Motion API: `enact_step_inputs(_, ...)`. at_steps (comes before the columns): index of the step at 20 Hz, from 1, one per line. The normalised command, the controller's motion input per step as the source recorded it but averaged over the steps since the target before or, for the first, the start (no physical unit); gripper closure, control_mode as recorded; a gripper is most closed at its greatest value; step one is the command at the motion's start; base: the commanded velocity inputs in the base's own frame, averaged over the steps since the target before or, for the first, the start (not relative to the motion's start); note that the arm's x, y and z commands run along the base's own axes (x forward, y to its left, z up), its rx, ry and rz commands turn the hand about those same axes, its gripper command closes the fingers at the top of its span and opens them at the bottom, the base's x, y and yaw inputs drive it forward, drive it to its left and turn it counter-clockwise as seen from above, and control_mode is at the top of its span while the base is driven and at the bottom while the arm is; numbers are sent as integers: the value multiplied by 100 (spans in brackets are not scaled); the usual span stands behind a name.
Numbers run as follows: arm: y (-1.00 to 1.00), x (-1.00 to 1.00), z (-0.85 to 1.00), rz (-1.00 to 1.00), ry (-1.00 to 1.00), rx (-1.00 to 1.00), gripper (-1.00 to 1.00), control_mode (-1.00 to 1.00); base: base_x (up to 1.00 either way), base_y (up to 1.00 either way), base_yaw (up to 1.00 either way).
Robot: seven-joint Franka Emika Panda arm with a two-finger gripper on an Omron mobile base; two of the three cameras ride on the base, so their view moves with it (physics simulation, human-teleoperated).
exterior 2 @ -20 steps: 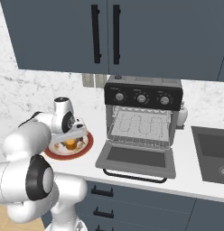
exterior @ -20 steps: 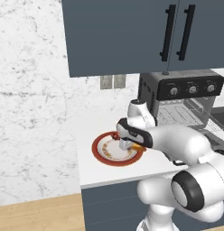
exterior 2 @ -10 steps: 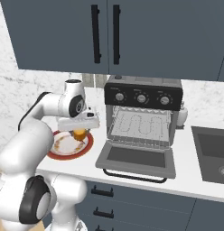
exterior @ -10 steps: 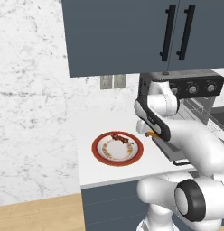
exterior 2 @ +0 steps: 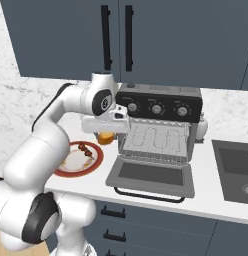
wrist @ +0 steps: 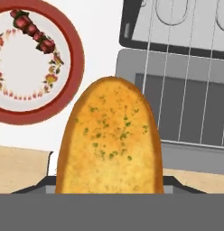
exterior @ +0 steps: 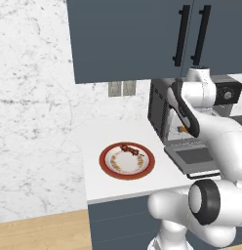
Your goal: Pick up the kebab skewer and baguette bread, and place them inside the toaster oven. Close the toaster oven door and start by setting the timer.
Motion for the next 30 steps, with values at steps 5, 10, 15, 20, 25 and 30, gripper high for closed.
enact_step_inputs(5, -70, 0, 25, -9, -3, 1, 100, -100, 0, 0, 0)
enact_step_inputs(10, -52, -8, 25, -32, -1, 13, 100, -100, 0, 0, 0)
enact_step_inputs(15, -7, 0, 2, -64, -7, 23, 100, -100, 0, 0, 0)
enact_step_inputs(20, 0, 0, -7, -73, -15, 24, 100, -100, 0, 0, 0)
enact_step_inputs(25, 0, 0, -15, -76, -17, 19, 100, -100, 0, 0, 0)
enact_step_inputs(30, 0, 32, -6, -54, -16, 7, 100, -100, 0, 0, 0)
